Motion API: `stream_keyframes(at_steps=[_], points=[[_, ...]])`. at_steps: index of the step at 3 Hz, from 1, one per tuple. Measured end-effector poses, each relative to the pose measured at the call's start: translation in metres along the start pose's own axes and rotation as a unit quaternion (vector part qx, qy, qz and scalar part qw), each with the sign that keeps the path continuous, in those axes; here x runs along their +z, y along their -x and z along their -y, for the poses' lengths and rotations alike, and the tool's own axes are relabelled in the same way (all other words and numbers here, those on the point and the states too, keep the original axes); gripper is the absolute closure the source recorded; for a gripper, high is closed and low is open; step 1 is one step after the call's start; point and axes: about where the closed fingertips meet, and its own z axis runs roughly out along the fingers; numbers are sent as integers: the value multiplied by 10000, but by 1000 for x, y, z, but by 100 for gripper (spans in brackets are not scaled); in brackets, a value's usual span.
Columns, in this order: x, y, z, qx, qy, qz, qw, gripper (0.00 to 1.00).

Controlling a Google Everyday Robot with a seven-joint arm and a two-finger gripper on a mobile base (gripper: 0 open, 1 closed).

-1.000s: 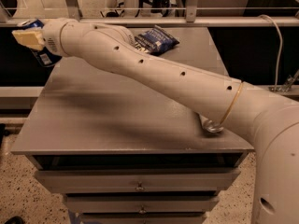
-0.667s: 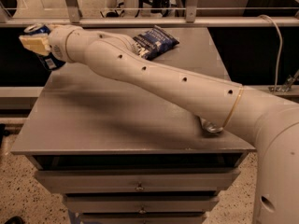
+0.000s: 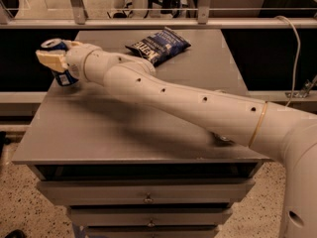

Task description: Place pepsi can upright

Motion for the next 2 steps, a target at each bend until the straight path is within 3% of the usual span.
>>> stream_keyframes(at_steps=[2], points=[[-16,-19,7,247,-62,117,9996,51]])
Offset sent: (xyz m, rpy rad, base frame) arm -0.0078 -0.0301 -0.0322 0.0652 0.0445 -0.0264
